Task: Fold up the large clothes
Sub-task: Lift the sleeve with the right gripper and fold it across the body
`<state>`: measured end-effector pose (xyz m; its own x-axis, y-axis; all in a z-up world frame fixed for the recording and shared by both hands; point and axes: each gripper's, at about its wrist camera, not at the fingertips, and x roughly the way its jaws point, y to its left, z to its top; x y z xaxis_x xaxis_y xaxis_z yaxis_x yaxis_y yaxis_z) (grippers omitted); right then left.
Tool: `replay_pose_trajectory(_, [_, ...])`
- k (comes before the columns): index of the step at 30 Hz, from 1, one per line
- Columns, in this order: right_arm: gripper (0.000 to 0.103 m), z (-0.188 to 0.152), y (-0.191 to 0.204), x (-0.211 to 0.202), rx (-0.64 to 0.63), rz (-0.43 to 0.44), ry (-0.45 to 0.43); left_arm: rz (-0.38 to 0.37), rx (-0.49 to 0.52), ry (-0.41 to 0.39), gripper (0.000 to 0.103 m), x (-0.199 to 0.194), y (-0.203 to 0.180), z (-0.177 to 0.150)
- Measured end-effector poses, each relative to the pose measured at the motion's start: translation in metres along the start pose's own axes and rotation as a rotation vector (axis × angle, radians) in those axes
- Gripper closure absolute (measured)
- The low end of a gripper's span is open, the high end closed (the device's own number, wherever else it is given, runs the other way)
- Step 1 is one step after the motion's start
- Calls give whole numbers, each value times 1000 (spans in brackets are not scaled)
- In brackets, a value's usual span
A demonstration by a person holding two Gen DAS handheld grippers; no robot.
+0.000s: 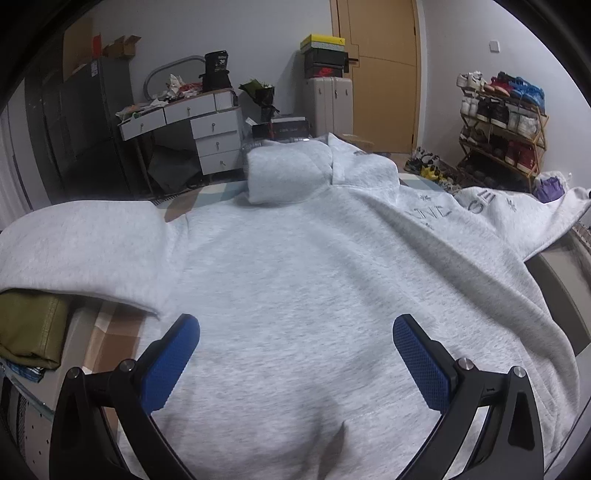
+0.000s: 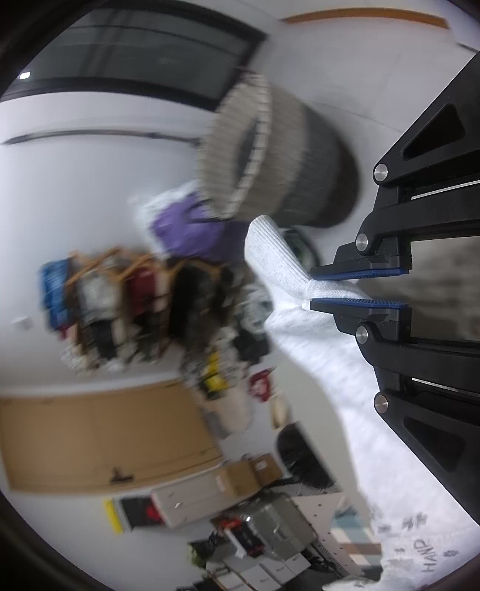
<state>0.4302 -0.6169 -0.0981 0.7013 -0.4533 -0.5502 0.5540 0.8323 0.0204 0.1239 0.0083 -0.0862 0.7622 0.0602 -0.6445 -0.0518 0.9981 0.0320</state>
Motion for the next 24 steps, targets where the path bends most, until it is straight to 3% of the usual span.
replay_pose_trajectory(4, [94, 20, 40, -76, -18, 184, -154, -1, -36, -28, 1, -7, 15, 0])
replay_pose_trajectory(7, [94, 26, 103, -148, -95, 379, -262, 0, -60, -42, 1, -11, 27, -4])
replay_pose_trajectory(12, [94, 3, 226, -233, -233, 709, -278, 9, -113, -74, 1, -24, 52, -11])
replay_pose_trajectory(14, [94, -22, 282, -255, -268, 849, -233, 24, -143, -90, 1, -31, 66, -15])
replay_pose_trajectory(16, [94, -59, 344, -265, -306, 990, -131, 39, -170, -104, 1, -37, 81, -19])
replay_pose_trajectory(18, [94, -101, 395, -264, -330, 1079, -33, 57, -194, -110, 1, -42, 93, -23])
replay_pose_trajectory(21, [94, -183, 474, -245, -371, 1154, 190, 71, -238, -118, 1, -47, 112, -30])
replay_pose_trajectory(24, [94, -266, 530, -218, -449, 1138, 388, 94, -270, -124, 1, -50, 125, -34])
